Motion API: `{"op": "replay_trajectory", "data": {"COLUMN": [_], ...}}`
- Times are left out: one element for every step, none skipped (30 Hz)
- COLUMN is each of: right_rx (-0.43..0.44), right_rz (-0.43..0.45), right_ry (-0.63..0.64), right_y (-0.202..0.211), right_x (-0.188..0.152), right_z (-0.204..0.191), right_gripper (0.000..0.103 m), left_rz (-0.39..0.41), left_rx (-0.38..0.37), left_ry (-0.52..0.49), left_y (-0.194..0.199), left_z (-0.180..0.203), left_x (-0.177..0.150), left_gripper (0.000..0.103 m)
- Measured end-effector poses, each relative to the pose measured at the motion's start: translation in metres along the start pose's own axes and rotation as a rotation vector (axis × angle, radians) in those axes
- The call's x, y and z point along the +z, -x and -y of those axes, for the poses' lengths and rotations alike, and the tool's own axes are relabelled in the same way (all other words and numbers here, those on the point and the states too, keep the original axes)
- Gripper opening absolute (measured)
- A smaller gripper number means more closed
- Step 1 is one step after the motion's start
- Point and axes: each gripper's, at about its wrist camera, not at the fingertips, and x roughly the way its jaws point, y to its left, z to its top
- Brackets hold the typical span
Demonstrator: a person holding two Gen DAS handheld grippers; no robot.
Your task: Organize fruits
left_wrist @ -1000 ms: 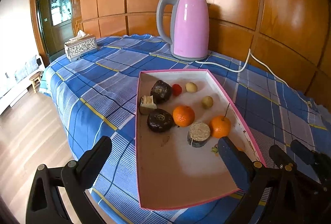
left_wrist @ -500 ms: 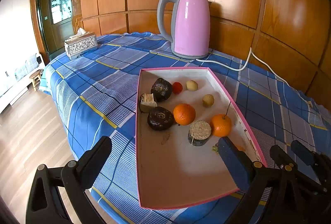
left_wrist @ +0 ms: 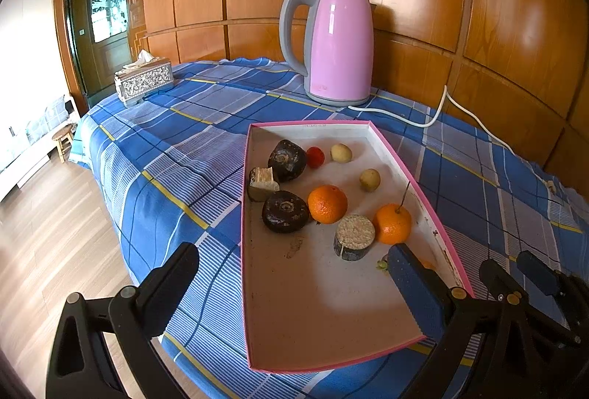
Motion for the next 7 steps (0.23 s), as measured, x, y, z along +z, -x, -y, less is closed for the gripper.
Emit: {"op": "replay_trajectory", "data": {"right_rx": [0.0,0.0,0.0,0.0,0.001,0.002,0.004], "right_rz": [0.0,0.001,0.001,0.001,0.002,0.002,0.002], "right_ry": [0.0,0.001,0.001,0.001,0.0,-0.003,-0.005], "right_y": [0.0003,0.0004,0.0002,0.0004,0.0003,0.0004,0.0003], "right_x": [0.0001,0.0,0.0001,0.0,0.0001,0.0002,0.0006], "right_z": [-0.0001,0.0,0.0,0.0001,0.0003,0.001,0.002], "right_gripper": [0.053,0.054,0.054,0.054,0.054,0.053,0.053], "left_rz": [0.003,0.007,0.009,0.01,0.009,0.006,0.003], "left_rx": [0.001,0.0,-0.001,-0.005,-0.008,-0.012,-0.016], "left_ry": [0.001,0.003,0.006,0.007,0.007,0.006,0.005], "left_y": [0.0007,0.0014,0.0019,0.0021,0.002,0.0016,0.0013], "left_z": [0.0001,-0.0002,0.0002,0.0,-0.0003,-0.0001,0.0004], "left_x": [-0.0001,-0.0001,0.0,0.0001,0.0002,0.0003,0.0003], "left_gripper": [0.103,0.103,0.103,0.103,0.103,0.103,0.103]}}
